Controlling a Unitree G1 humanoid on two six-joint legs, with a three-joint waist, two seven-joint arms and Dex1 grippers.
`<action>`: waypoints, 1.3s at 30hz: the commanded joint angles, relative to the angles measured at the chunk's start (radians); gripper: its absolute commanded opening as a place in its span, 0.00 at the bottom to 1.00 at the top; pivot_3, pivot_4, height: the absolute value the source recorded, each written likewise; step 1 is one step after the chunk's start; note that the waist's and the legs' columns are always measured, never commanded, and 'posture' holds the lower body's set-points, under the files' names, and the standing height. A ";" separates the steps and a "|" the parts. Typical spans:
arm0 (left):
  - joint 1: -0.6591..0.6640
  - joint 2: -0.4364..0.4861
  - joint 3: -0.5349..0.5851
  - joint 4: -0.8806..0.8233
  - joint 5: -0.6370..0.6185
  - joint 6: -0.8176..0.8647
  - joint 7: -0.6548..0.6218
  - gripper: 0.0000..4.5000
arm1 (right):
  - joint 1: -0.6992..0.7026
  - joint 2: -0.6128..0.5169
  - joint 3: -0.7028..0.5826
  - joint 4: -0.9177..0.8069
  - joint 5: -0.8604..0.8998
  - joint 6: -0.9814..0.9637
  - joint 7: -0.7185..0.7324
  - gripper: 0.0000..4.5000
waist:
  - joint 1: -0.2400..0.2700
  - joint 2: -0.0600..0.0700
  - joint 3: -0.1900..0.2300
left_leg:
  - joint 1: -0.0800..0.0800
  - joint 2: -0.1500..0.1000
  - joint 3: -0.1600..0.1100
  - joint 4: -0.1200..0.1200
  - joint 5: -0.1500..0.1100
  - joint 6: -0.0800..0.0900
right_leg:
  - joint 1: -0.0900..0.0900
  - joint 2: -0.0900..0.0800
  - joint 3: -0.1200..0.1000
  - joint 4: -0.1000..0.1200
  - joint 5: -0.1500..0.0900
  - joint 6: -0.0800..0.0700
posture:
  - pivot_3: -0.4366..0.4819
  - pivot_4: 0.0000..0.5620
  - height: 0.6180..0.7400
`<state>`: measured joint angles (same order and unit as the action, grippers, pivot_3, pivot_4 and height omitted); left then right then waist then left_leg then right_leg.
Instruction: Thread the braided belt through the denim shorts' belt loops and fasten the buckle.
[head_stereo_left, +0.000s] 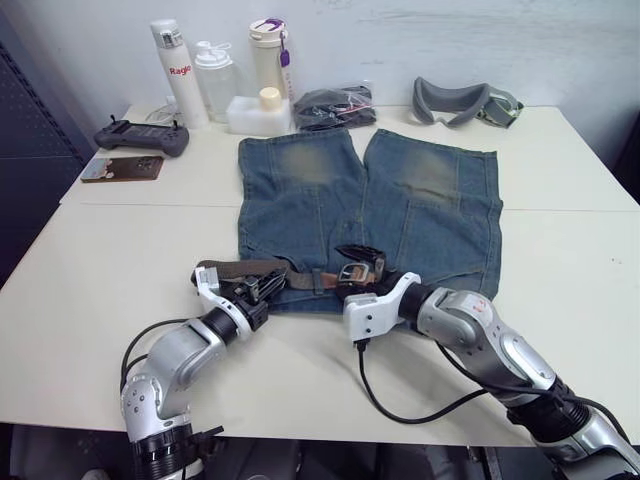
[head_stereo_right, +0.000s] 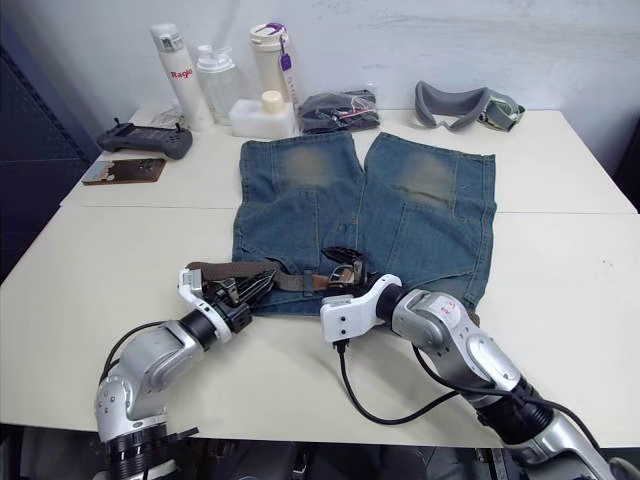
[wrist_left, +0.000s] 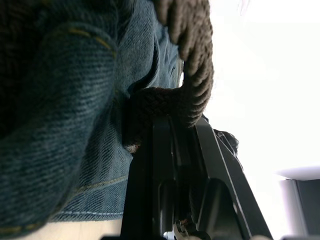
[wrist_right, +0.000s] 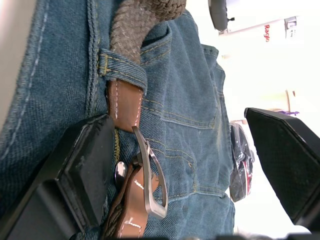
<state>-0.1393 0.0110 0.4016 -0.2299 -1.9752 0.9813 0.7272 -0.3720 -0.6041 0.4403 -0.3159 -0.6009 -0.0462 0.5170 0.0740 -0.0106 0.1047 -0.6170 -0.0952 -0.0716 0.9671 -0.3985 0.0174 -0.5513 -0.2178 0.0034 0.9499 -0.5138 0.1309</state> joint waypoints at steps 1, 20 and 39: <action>0.028 -0.023 -0.073 0.038 0.003 0.026 0.010 0.00 | -0.008 0.039 -0.057 -0.024 -0.013 -0.001 -0.049 0.99 | 0.001 0.000 0.000 | -0.001 0.000 0.000 0.000 0.000 0.000 | 0.000 0.000 0.000 0.000 0.000 0.000 | 0.48 0.27 0.07; 0.025 -0.004 -0.087 0.087 0.003 0.050 -0.027 0.00 | 0.068 -0.034 -0.146 -0.094 0.048 -0.049 0.073 0.99 | 0.007 0.001 0.000 | -0.002 -0.001 0.000 0.003 -0.002 0.002 | 0.000 -0.001 0.000 0.000 -0.001 -0.001 | 0.48 0.27 0.07; 0.005 -0.011 -0.097 0.105 0.003 0.058 -0.031 0.00 | 0.096 -0.011 -0.125 -0.053 0.055 -0.077 0.123 0.99 | 0.010 0.002 0.002 | -0.003 -0.001 0.000 0.004 -0.004 0.003 | 0.000 -0.001 -0.001 -0.002 -0.001 -0.002 | 0.48 0.27 0.07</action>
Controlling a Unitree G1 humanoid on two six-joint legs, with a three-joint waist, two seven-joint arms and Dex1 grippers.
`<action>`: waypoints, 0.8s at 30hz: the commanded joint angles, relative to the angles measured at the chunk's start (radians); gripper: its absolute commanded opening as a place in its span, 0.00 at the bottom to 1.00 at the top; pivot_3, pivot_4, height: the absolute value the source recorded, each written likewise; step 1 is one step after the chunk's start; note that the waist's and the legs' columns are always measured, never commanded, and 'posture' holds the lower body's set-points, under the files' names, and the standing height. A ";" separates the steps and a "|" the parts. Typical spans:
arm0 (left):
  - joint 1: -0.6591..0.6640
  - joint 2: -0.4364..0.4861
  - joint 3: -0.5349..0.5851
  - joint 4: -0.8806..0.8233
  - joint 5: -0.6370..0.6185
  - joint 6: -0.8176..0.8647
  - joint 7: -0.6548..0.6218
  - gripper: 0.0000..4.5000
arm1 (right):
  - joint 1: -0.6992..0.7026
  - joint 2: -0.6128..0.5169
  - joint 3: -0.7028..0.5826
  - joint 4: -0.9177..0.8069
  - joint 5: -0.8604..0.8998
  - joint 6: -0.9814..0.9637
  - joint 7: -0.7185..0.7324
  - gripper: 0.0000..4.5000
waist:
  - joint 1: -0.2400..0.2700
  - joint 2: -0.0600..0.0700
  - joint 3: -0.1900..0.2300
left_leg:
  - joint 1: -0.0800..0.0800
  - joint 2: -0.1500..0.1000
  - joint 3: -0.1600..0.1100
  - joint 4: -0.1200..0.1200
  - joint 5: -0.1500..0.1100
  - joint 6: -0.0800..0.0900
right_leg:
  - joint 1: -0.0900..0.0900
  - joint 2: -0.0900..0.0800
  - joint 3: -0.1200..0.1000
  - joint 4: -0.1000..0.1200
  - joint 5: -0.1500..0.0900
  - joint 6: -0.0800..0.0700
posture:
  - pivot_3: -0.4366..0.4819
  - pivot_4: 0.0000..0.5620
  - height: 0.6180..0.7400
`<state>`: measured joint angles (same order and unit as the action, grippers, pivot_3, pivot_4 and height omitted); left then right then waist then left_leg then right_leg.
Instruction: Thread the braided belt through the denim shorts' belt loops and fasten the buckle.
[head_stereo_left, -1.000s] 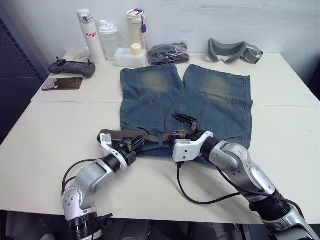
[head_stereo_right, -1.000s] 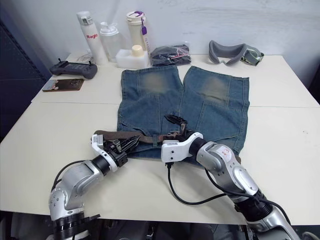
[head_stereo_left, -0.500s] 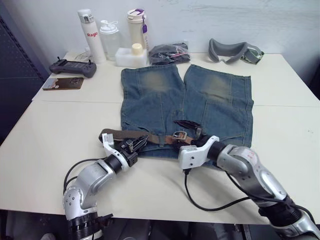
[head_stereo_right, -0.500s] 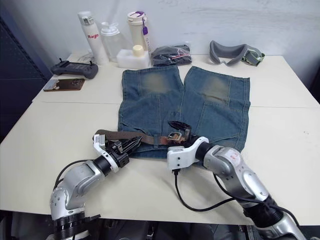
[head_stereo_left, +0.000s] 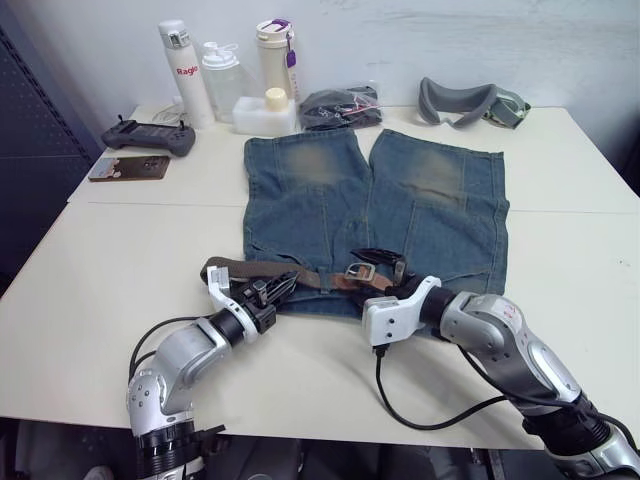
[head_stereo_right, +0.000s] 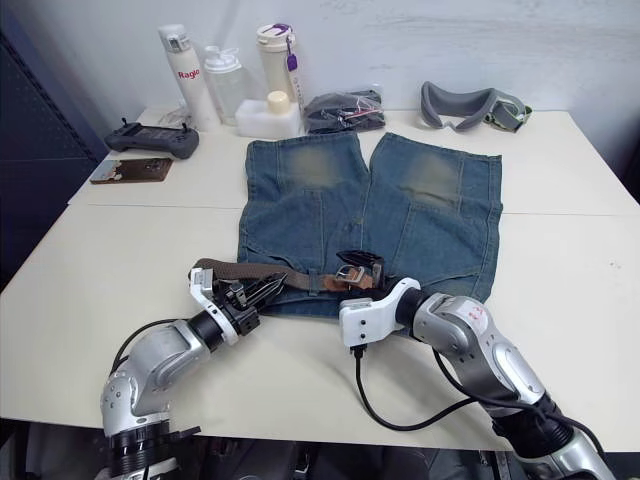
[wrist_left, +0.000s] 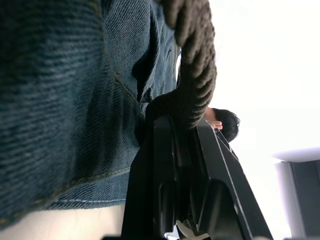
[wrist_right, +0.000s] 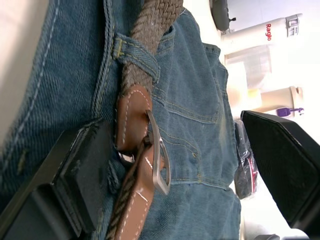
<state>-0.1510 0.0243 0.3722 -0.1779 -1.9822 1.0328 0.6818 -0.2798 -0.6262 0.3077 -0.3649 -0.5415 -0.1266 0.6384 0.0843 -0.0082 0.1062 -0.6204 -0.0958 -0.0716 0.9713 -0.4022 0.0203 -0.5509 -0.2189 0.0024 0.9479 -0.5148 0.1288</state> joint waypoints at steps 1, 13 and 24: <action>0.016 -0.027 -0.068 0.051 0.010 0.004 0.017 0.00 | 0.004 0.014 0.008 -0.002 -0.005 0.003 0.002 0.99 | 0.000 0.000 0.000 | 0.000 0.000 0.000 0.000 0.000 0.000 | 0.000 0.000 0.000 0.000 0.000 0.000 | 0.48 0.27 0.07; 0.021 -0.046 -0.071 0.031 0.010 -0.002 0.031 0.00 | -0.027 0.085 0.009 0.034 -0.128 0.095 -0.055 0.99 | 0.002 0.001 0.000 | 0.000 -0.001 0.000 0.000 0.000 -0.002 | 0.000 0.000 0.001 0.000 0.000 0.000 | 0.48 0.27 0.07; 0.021 -0.032 -0.074 0.051 0.010 0.019 0.016 0.00 | -0.045 0.100 -0.031 -0.061 -0.141 0.076 -0.111 0.99 | 0.001 0.004 -0.001 | -0.001 -0.001 0.000 0.000 0.000 -0.002 | -0.001 0.000 0.000 0.000 0.000 0.000 | 0.48 0.27 0.07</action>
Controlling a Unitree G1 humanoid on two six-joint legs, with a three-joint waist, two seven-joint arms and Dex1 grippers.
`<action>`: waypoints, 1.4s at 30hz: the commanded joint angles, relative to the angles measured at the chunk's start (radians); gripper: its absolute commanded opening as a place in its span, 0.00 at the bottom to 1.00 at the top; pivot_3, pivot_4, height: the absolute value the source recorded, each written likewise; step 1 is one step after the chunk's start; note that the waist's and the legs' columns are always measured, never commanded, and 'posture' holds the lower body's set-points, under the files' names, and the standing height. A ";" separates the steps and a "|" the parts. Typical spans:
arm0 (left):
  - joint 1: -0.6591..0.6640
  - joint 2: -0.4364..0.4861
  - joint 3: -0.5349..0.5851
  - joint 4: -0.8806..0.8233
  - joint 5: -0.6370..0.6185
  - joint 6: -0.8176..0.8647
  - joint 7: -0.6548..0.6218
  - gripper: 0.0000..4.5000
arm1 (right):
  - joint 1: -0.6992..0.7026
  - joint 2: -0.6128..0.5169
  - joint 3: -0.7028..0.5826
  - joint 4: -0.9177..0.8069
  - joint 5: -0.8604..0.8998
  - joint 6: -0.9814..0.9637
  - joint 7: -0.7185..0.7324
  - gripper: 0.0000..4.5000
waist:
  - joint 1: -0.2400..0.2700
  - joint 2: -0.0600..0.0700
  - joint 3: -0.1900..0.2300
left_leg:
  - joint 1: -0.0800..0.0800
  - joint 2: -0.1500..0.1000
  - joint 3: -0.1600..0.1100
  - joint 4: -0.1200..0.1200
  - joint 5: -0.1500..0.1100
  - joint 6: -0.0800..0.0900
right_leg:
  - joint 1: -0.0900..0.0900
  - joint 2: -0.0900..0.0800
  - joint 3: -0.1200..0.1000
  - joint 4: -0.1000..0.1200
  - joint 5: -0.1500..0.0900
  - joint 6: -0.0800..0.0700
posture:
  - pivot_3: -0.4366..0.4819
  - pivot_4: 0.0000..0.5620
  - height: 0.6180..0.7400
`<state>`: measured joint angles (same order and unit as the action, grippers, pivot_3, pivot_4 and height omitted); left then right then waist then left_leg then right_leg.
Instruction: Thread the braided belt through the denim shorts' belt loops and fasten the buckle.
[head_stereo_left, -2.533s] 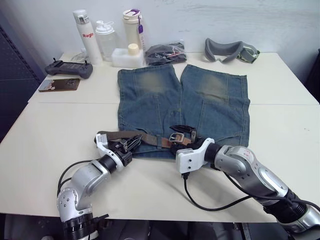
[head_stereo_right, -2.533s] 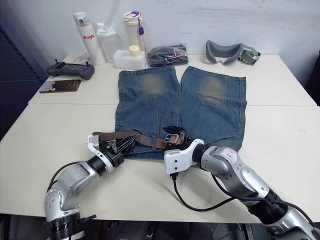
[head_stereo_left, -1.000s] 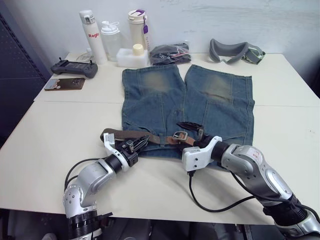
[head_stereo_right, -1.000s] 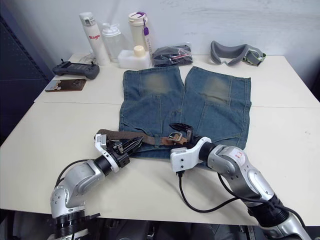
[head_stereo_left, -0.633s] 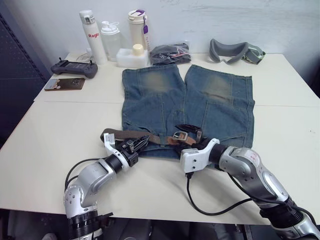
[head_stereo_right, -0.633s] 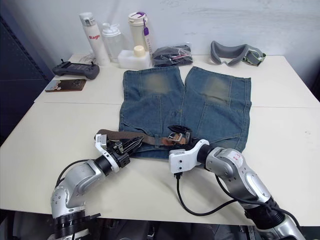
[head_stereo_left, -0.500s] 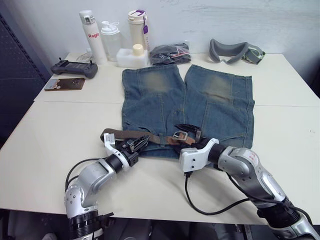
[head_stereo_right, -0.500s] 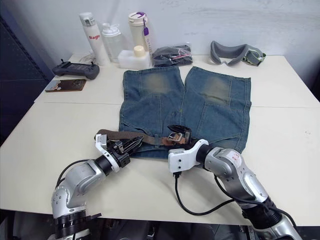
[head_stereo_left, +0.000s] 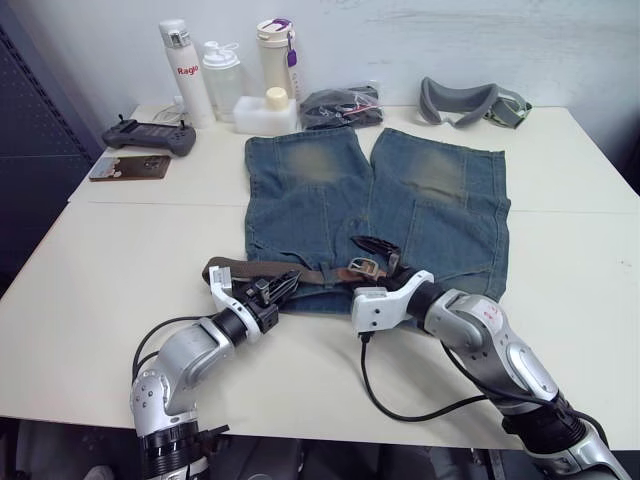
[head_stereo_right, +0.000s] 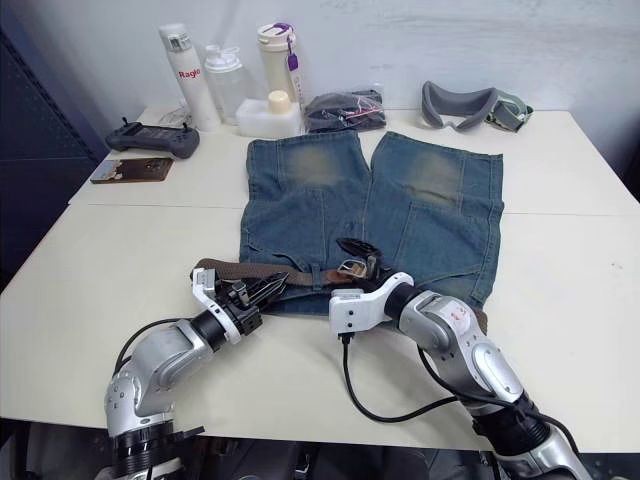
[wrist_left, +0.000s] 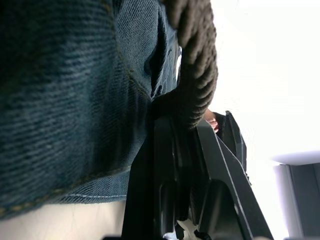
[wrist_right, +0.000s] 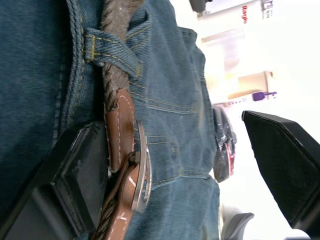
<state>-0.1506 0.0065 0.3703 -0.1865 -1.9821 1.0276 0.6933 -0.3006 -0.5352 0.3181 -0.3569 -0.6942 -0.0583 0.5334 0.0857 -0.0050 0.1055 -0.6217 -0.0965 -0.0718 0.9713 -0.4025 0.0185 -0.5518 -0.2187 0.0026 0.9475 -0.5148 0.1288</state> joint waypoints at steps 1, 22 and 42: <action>0.019 -0.012 -0.072 0.064 0.010 0.027 0.002 0.00 | -0.027 0.008 -0.041 -0.077 0.014 0.008 0.002 0.99 | 0.000 0.001 -0.001 | 0.000 0.000 0.000 0.000 0.000 0.000 | 0.000 0.000 0.000 0.000 0.000 0.000 | 0.48 0.27 0.07; -0.001 0.008 -0.077 0.123 0.010 0.051 -0.035 0.00 | -0.133 -0.003 -0.033 -0.084 -0.006 -0.038 0.020 0.99 | 0.012 0.002 0.000 | 0.000 0.000 0.000 0.000 0.000 0.000 | 0.000 0.000 0.000 0.000 0.000 0.000 | 0.48 0.27 0.07; -0.019 0.010 -0.078 0.136 0.010 0.055 -0.033 0.00 | -0.087 -0.047 -0.052 -0.102 0.011 -0.065 0.044 0.32 | 0.022 0.002 0.000 | -0.001 0.000 0.000 0.000 0.000 0.001 | -0.001 0.000 -0.001 -0.002 0.000 0.000 | 0.48 0.27 0.07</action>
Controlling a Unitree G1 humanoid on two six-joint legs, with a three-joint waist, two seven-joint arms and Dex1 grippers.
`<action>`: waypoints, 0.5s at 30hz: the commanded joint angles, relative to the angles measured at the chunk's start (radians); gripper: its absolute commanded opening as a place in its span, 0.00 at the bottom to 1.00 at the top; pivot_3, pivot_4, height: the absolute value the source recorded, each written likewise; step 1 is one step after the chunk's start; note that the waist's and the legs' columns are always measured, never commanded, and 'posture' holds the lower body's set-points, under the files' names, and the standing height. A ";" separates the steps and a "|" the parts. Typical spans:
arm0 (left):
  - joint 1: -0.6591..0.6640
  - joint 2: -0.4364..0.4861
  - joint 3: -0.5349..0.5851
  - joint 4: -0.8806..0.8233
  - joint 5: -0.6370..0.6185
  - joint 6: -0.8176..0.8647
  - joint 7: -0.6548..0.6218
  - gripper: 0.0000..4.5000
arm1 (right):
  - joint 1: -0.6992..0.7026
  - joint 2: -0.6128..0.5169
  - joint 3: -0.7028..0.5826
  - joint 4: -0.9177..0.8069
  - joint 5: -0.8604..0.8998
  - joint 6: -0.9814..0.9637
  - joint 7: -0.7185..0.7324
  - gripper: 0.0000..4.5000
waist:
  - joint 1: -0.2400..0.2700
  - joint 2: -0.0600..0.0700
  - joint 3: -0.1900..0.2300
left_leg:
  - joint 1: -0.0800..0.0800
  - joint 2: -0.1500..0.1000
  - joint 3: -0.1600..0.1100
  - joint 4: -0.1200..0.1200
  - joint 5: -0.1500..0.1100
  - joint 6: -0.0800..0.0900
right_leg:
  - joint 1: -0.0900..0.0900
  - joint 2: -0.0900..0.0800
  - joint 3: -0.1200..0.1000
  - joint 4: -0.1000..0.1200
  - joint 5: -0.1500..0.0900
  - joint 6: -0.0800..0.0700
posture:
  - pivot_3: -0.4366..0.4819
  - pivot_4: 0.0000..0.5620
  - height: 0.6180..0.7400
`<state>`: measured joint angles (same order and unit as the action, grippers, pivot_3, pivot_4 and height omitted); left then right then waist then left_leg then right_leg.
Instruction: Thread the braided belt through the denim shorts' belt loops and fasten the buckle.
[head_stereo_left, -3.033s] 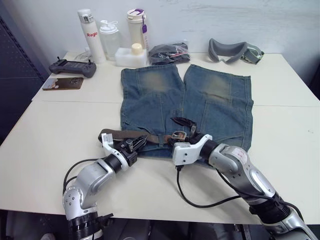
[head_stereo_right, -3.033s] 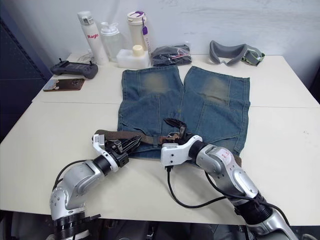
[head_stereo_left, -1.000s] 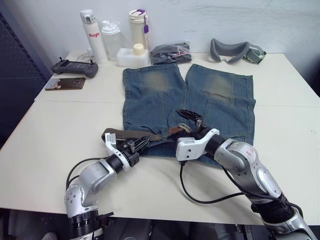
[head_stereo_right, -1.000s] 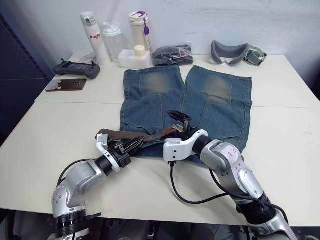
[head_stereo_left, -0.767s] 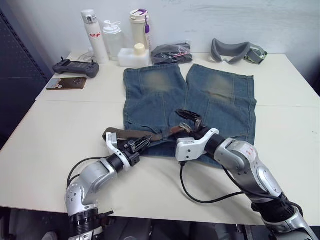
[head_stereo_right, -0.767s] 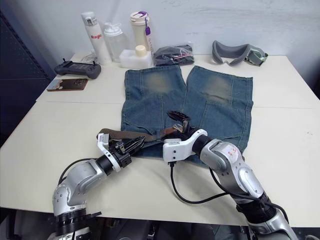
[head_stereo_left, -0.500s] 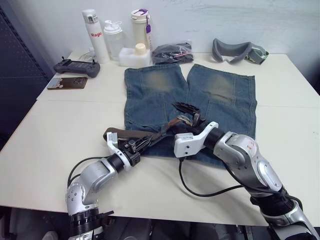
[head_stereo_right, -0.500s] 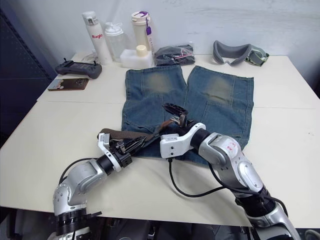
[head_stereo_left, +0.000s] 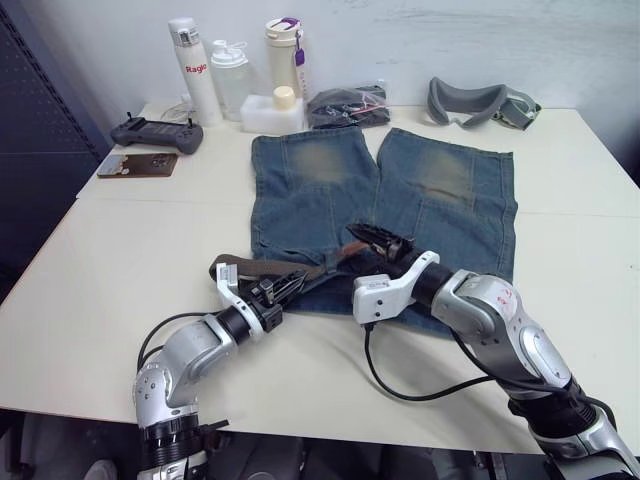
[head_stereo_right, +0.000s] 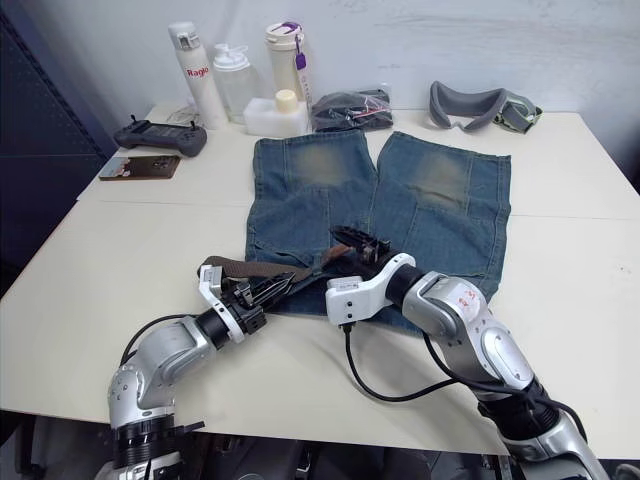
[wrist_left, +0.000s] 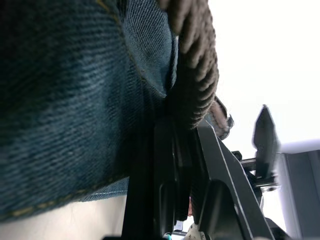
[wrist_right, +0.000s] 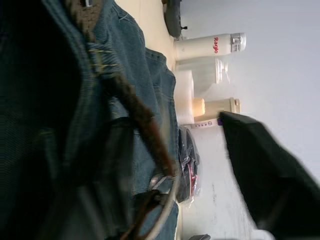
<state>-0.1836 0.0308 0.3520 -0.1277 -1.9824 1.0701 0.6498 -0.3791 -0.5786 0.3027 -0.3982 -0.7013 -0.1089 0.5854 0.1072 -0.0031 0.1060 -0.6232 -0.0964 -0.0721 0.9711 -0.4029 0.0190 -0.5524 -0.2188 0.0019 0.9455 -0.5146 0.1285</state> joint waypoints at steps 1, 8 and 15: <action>0.013 -0.009 -0.062 0.076 0.010 0.015 0.005 0.00 | -0.007 -0.003 -0.037 -0.061 0.017 -0.016 -0.008 0.22 | 0.001 0.000 0.000 | 0.000 0.000 0.000 0.000 0.000 0.000 | 0.000 0.000 0.000 0.000 0.000 0.000 | 0.48 0.27 0.07; 0.006 0.070 -0.080 0.049 0.010 0.029 -0.053 0.00 | -0.001 -0.008 -0.042 -0.052 0.025 -0.022 -0.010 0.01 | -0.001 -0.001 0.001 | 0.000 0.000 0.000 0.000 0.000 0.000 | -0.001 0.000 0.000 0.000 0.000 0.000 | 0.48 0.27 0.07; -0.008 0.290 -0.052 0.019 0.010 0.151 -0.327 0.63 | -0.007 -0.044 -0.076 -0.027 0.061 -0.053 -0.010 0.00 | -0.032 -0.005 0.005 | -0.005 0.002 -0.002 -0.003 0.002 -0.004 | -0.003 0.002 -0.001 0.002 0.000 0.000 | 0.48 0.27 0.07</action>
<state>-0.1830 0.2880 0.2923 -0.1014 -1.9718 1.1824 0.4094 -0.3743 -0.6046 0.2738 -0.3973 -0.6643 -0.1414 0.5859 0.0754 -0.0084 0.1110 -0.6296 -0.0946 -0.0736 0.9657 -0.4002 0.0128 -0.5592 -0.2163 0.0021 0.9478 -0.5146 0.1284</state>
